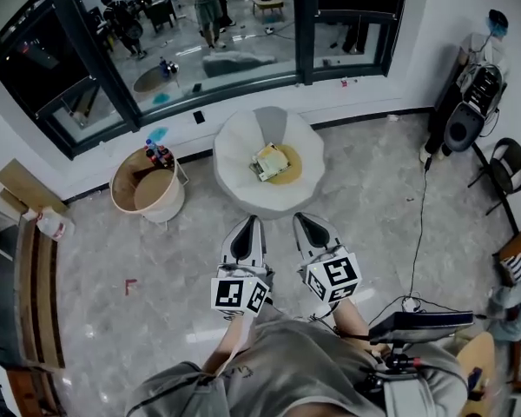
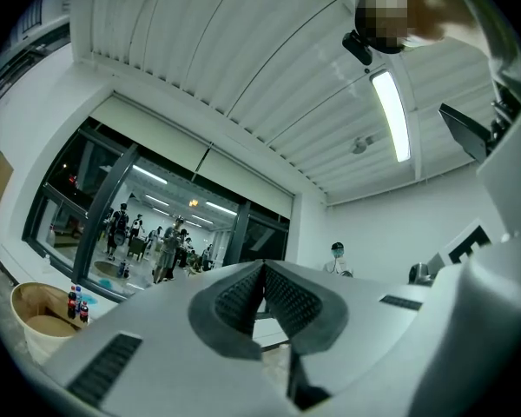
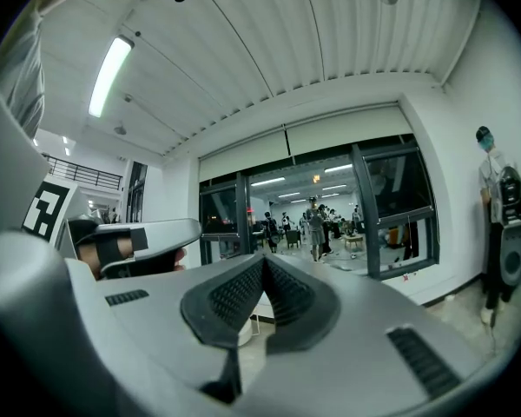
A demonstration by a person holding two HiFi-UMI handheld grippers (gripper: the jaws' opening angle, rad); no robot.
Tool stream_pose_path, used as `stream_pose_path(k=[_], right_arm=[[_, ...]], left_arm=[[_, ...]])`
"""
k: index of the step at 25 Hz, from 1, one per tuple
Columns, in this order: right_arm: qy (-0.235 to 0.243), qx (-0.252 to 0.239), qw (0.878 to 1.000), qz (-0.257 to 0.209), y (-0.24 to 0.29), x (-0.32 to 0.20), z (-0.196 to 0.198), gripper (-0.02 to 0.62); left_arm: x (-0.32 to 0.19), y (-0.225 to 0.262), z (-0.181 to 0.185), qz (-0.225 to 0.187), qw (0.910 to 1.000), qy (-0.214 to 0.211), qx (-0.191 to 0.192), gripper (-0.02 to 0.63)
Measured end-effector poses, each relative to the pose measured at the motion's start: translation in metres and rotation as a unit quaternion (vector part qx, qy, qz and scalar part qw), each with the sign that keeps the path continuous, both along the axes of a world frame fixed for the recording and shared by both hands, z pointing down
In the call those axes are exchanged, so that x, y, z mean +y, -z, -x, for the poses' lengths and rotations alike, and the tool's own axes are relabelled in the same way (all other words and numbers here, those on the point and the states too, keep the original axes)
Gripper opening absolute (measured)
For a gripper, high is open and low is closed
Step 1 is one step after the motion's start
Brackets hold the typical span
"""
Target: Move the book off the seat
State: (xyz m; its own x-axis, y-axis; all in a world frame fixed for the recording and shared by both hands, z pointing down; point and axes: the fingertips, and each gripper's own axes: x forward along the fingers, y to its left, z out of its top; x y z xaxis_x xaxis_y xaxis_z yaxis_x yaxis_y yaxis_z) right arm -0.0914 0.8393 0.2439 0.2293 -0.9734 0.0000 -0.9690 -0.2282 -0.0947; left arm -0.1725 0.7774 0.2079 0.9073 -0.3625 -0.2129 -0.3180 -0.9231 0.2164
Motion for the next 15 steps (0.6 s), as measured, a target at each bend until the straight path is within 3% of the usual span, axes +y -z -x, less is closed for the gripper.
stream_pose_path(k=[9,15], right_arm=[[-0.02,0.001,1.0,0.014,0.002,-0.105,-0.045,0.014],[-0.066,0.016,0.997,0.021,0.006,-0.152,-0.069,0.014]], left_arm=[[-0.117,-0.017,-0.054,0.002,0.9994,-0.034,-0.005,0.012],[-0.181,-0.004,-0.074,0.006,0.9985,-0.053,0.012,0.012]])
